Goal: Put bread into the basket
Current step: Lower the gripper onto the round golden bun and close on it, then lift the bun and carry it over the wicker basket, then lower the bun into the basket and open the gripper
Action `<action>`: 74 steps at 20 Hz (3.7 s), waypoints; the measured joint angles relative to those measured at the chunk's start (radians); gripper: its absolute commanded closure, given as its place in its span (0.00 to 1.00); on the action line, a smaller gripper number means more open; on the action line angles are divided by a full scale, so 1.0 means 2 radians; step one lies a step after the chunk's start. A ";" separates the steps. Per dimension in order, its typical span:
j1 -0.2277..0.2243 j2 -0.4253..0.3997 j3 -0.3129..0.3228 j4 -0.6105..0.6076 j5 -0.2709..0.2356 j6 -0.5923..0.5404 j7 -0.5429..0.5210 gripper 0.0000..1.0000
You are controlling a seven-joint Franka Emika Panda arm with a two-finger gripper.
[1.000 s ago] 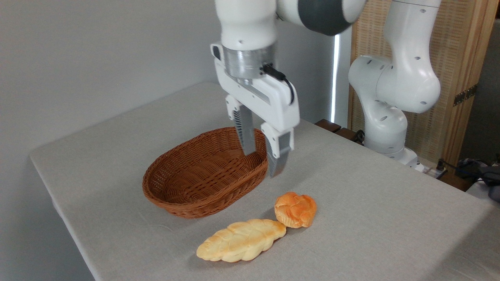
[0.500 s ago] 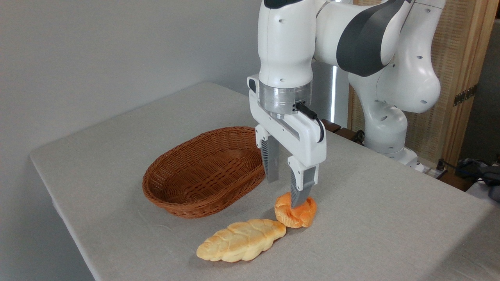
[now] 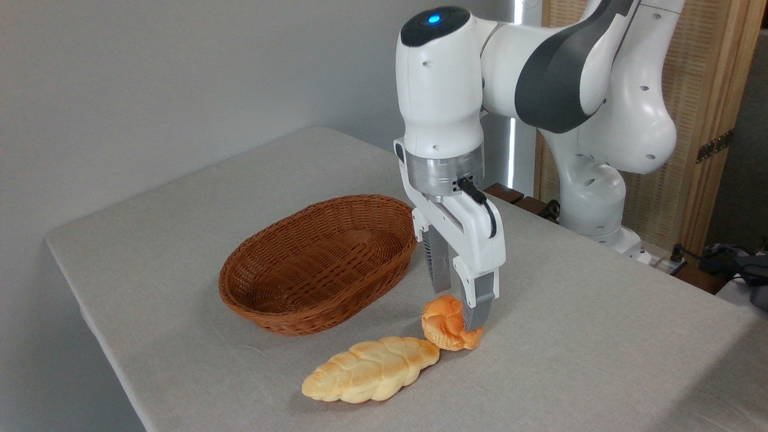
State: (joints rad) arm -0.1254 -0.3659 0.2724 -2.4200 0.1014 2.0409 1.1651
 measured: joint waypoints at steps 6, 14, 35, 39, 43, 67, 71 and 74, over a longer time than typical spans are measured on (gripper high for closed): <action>-0.006 0.004 0.000 -0.005 0.000 0.013 0.000 0.00; -0.009 0.007 0.000 -0.012 0.035 0.034 0.001 0.33; -0.010 0.004 -0.001 -0.006 0.011 0.028 0.006 0.72; -0.010 0.003 -0.001 0.051 -0.041 -0.026 0.002 0.70; -0.010 0.013 -0.002 0.135 -0.073 -0.093 -0.046 0.64; -0.018 0.191 -0.167 0.227 -0.150 -0.002 -0.410 0.14; -0.019 0.192 -0.168 0.228 -0.132 -0.002 -0.409 0.00; -0.019 0.192 -0.170 0.228 -0.129 -0.002 -0.409 0.00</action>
State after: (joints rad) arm -0.1626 0.0174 -0.0679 -1.9646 -0.1558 2.0362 0.3464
